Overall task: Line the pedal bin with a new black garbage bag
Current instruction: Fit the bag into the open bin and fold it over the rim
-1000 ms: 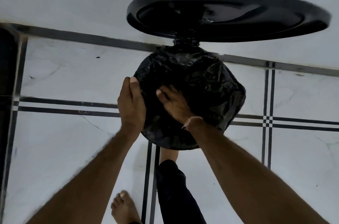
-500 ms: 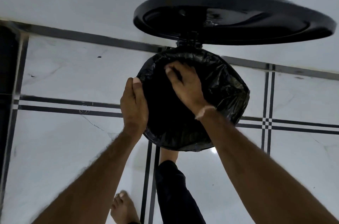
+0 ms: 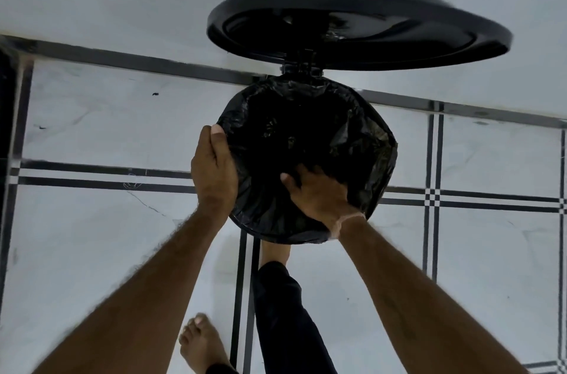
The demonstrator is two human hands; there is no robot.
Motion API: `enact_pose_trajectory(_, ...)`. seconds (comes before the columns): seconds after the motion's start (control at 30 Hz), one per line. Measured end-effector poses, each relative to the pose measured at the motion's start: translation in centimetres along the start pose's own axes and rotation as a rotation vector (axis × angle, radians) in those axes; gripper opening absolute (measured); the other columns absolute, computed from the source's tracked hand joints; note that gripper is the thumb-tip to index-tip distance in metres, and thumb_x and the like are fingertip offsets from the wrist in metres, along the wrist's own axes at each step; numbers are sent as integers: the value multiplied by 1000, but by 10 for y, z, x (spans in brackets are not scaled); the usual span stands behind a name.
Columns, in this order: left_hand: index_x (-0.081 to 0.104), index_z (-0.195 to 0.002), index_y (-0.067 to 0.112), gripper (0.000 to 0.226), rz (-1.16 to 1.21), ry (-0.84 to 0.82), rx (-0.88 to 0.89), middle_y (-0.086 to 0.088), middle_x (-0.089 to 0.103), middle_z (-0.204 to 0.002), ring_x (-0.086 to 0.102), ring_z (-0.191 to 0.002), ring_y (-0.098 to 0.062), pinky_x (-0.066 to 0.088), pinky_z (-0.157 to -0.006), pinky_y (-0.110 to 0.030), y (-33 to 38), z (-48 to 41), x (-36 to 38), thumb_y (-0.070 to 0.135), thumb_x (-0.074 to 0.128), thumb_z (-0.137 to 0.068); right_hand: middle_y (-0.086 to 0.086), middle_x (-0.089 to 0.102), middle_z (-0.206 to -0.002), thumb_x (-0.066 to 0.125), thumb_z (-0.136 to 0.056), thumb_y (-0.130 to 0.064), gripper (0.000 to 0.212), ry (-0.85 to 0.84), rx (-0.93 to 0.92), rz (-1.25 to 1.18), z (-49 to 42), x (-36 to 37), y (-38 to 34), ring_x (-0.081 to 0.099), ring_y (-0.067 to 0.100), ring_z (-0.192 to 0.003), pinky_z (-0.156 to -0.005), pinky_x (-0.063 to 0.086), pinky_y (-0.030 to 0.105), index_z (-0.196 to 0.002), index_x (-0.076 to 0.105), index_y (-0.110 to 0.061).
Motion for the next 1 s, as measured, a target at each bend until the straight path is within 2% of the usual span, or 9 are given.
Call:
enact_pose_trajectory(0.17,40,-85,9,38,-13,-2,8,7,43,-69,41,-62,-4,34,-61,-20,-2,-1,0,36,29,-110,16,40,-164,43,-110,-45,60,-153,117,-419,-44,16,12,37,36,-152,-125,27,40,-159,39,-12)
enact_pose_trajectory(0.27,42,-86,9,37,-21,3,-10,8,45,-70,44,-62,1,33,-60,-13,-2,-1,0,34,29,-110,21,66,-138,53,-106,-38,46,112,58,-399,-26,-7,9,60,37,-131,-107,47,38,-142,58,-10)
enact_pose_trajectory(0.37,44,-87,7,38,-17,3,-5,8,48,-72,45,-64,-1,33,-60,-11,-1,0,-1,34,30,-111,9,75,-119,57,-102,-41,43,427,-46,-511,10,-35,15,69,29,-111,-93,56,38,-141,56,-21)
enact_pose_trajectory(0.47,44,-87,8,38,4,8,-2,8,48,-71,44,-64,-3,35,-62,-19,-2,0,-1,35,30,-110,5,69,-132,57,-103,-42,54,414,56,-823,7,-45,33,63,26,-124,-106,47,31,-154,43,-31)
enact_pose_trajectory(0.57,45,-88,5,40,26,1,2,6,48,-72,39,-66,-9,34,-66,-29,-1,0,-1,36,29,-110,3,69,-127,59,-103,-34,52,430,87,-858,-2,-57,38,62,24,-125,-97,40,20,-154,48,-24)
enact_pose_trajectory(0.63,46,-90,4,41,23,-10,-1,4,50,-74,39,-68,-9,34,-66,-27,-1,1,-1,35,29,-110,2,70,-119,62,-101,-26,44,643,43,-753,13,-68,40,67,23,-115,-93,47,21,-144,58,-19)
enact_pose_trajectory(0.73,47,-92,1,42,23,-18,-5,-4,53,-80,40,-68,-9,34,-63,-23,-1,1,-2,34,29,-110,8,54,-134,60,-97,-17,46,862,9,-620,35,-70,54,57,26,-123,-105,51,33,-144,58,-15)
enact_pose_trajectory(0.87,47,-93,2,42,23,-17,-21,-4,54,-82,41,-71,-11,34,-68,-27,0,0,-2,35,29,-110,11,58,-134,56,-101,-20,49,810,81,-587,30,-65,71,48,31,-127,-103,44,32,-150,54,-17)
enact_pose_trajectory(1.0,48,-89,9,36,65,-32,-77,9,50,-76,45,-78,-17,38,-74,-31,-4,-1,-1,35,31,-109,2,74,-116,49,-93,-56,54,720,141,-775,21,-71,79,65,30,-114,-101,54,45,-136,66,-28)
Point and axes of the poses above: each hand's wrist, its own z-axis away from the middle knuckle, its own x-axis out of the palm, y = z × x, the point moved 6 cm from there along -z, towards the middle knuckle
